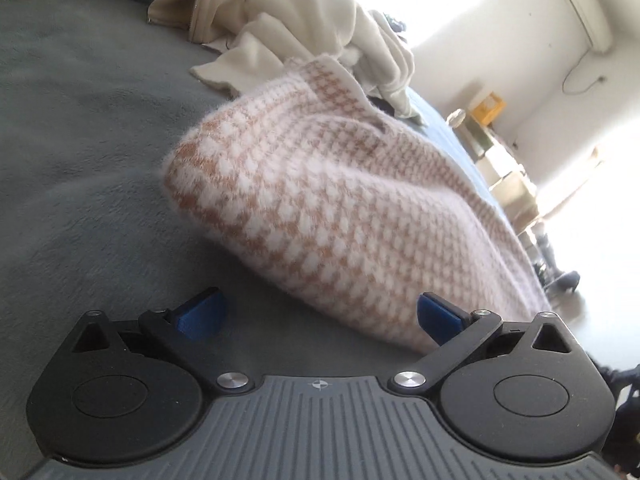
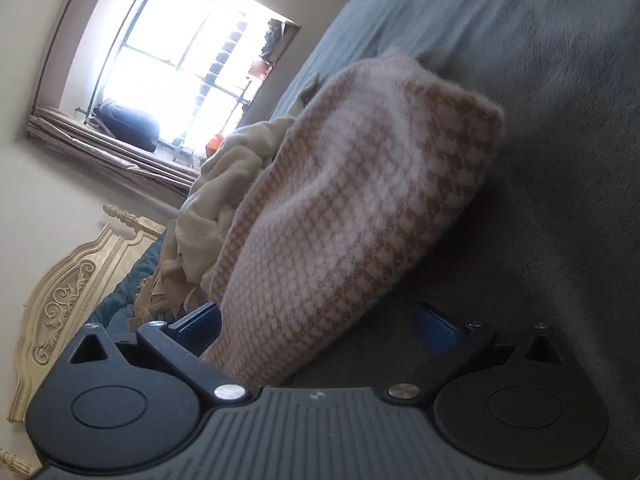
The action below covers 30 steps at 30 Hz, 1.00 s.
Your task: Fold clothes
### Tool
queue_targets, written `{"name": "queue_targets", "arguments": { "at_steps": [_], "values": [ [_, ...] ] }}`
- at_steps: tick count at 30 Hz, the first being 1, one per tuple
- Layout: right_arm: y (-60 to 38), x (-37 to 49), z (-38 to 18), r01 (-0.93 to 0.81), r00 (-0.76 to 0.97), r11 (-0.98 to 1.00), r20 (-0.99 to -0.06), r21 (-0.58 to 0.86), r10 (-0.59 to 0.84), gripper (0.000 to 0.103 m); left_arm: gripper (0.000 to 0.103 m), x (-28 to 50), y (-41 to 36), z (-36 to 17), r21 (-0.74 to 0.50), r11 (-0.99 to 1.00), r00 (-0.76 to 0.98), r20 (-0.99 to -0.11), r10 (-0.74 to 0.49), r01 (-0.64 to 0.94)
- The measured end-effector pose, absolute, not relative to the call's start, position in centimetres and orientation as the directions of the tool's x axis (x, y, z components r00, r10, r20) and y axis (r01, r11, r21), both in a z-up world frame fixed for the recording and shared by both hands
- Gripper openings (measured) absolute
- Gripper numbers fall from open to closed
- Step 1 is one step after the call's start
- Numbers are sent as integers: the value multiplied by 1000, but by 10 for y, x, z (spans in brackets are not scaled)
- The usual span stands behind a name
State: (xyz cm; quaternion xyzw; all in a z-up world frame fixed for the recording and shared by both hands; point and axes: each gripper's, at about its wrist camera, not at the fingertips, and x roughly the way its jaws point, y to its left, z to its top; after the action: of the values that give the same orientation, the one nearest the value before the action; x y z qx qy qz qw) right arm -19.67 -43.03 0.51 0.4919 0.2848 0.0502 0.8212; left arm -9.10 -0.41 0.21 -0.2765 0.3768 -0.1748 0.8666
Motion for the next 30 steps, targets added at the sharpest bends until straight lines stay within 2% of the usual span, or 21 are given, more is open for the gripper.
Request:
{"name": "queue_targets", "arguments": {
  "at_steps": [3, 6, 12, 14, 15, 18, 19, 21, 22, 26, 30],
  "values": [
    [-437, -173, -6, 245, 810, 485, -452, 839, 374, 103, 102, -73, -3, 1, -641, 763, 680, -524, -513, 82],
    [-451, -152, -15, 265, 826, 411, -425, 872, 370, 103, 98, -55, 3, -4, -682, 730, 700, -502, -508, 41],
    [-469, -121, -19, 277, 866, 314, -378, 908, 329, 102, 81, -37, 3, -8, -699, 715, 737, -493, -463, -18],
    [-470, -113, -19, 272, 875, 286, -360, 919, 323, 88, 76, -38, 2, -7, -690, 723, 747, -496, -442, -31],
    [-471, -110, -19, 269, 880, 273, -351, 924, 320, 78, 70, -39, 3, -7, -691, 722, 751, -496, -435, -38],
    [-463, -106, -26, 251, 887, 259, -328, 933, 324, 62, 52, -39, 6, -10, -701, 709, 763, -499, -412, -76],
    [-460, -104, -29, 253, 886, 272, -336, 928, 320, 51, 42, -38, 8, -11, -705, 704, 765, -500, -405, -88],
    [-460, -105, -37, 263, 886, 288, -349, 921, 307, 33, 32, -40, 10, -9, -715, 693, 772, -492, -402, -94],
    [-460, -108, -37, 252, 890, 292, -339, 923, 303, 30, 25, -42, 11, -7, -720, 688, 776, -486, -401, -95],
    [-452, -120, -19, 205, 903, 397, -330, 895, 277, 25, 13, -56, 8, 11, -692, 721, 800, -456, -389, -44],
    [-452, -139, -5, 177, 912, 414, -307, 893, 273, 23, 12, -72, 14, 25, -713, 701, 796, -431, -425, -12]
  ]
}}
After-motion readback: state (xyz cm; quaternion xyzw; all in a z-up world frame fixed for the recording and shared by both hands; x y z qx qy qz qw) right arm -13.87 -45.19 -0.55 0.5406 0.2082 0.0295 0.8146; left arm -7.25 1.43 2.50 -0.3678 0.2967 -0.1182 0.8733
